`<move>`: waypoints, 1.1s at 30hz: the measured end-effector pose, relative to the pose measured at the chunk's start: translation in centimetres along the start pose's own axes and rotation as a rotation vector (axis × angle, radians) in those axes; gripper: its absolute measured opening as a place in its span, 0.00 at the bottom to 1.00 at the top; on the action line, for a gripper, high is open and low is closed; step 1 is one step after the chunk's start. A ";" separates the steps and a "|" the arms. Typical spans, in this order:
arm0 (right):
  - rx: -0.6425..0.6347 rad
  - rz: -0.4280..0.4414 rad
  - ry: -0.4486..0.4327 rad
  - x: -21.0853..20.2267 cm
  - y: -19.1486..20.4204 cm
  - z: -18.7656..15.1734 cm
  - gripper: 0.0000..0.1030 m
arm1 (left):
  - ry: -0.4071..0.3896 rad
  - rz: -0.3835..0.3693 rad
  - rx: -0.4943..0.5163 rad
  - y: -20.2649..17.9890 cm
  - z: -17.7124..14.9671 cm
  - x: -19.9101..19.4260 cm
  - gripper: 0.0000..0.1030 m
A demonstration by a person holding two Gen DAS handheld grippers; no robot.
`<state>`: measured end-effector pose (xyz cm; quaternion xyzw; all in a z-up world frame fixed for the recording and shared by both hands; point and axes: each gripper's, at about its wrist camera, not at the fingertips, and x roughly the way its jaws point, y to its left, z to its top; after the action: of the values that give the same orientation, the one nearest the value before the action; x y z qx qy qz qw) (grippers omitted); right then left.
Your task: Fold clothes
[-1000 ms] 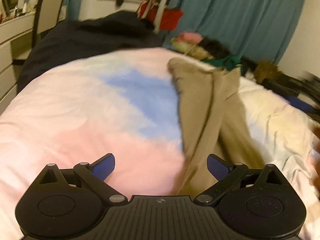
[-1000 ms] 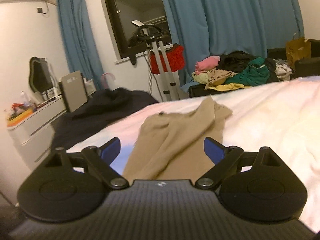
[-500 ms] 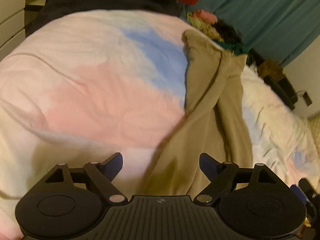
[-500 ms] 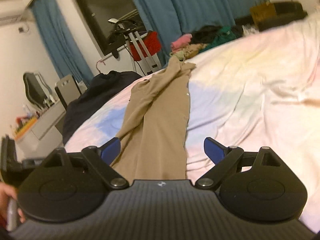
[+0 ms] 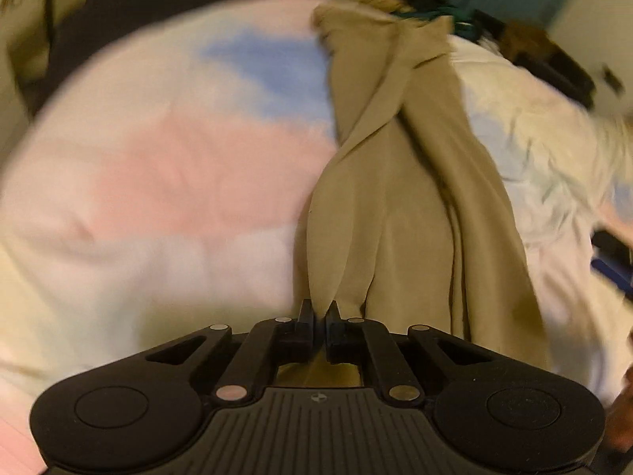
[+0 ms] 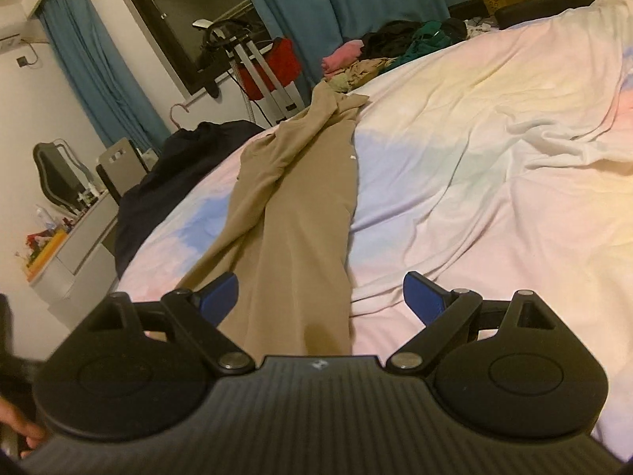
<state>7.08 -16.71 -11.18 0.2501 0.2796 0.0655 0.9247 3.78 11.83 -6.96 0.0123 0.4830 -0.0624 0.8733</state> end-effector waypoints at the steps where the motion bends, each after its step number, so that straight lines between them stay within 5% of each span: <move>1: 0.003 0.001 0.003 0.0 -0.1 0.0 0.89 | -0.029 0.043 0.067 -0.8 -0.1 -0.8 0.05; 4: 0.013 0.003 0.011 0.1 -0.4 0.0 0.89 | -0.116 0.165 0.289 -3.5 -0.8 -2.8 0.05; 12: 0.061 0.022 0.019 -0.1 -1.2 0.3 0.89 | -0.148 0.115 0.582 -10.2 -3.6 -4.2 0.05; 21: 0.054 0.032 0.042 0.1 -0.9 0.0 0.89 | -0.008 -0.066 0.405 -10.7 -2.7 -0.5 0.06; 33: 0.049 0.015 0.071 0.7 -0.8 -0.5 0.89 | 0.099 -0.335 0.191 -8.0 -3.6 1.1 0.27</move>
<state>7.38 -17.03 -12.28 0.2725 0.3118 0.0743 0.9072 0.36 4.04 -9.48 0.0176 0.5125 -0.2518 0.8207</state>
